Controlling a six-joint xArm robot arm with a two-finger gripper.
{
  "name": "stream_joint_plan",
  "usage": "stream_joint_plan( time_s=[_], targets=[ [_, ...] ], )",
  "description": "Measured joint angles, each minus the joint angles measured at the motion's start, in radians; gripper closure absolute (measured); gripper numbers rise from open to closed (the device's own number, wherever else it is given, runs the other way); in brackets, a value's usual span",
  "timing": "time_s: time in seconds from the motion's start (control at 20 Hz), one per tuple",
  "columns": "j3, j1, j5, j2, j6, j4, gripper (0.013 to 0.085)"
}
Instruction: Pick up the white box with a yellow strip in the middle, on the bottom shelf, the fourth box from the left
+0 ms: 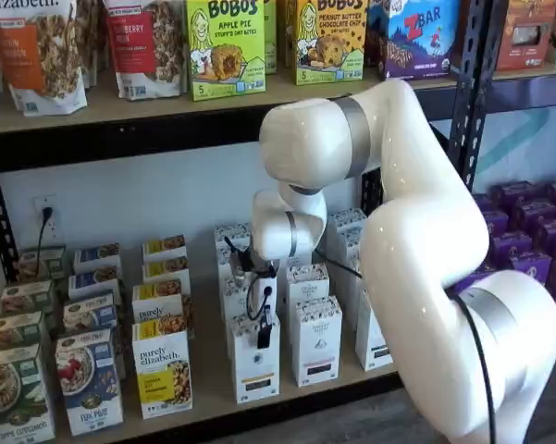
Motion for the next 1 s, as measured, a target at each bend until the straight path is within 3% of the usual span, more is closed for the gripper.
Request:
stream_joint_plan(
  time_s=[0.25, 0.8, 1.0],
  targets=[
    [-0.020, 0.003, -0.002, 0.023, 0.014, -0.014, 0.0130],
    [-0.045, 0.000, -0.013, 0.050, -0.005, 0.006, 0.0130],
    [-0.047, -0.001, -0.006, 0.049, -0.004, 0.003, 0.0250]
  ],
)
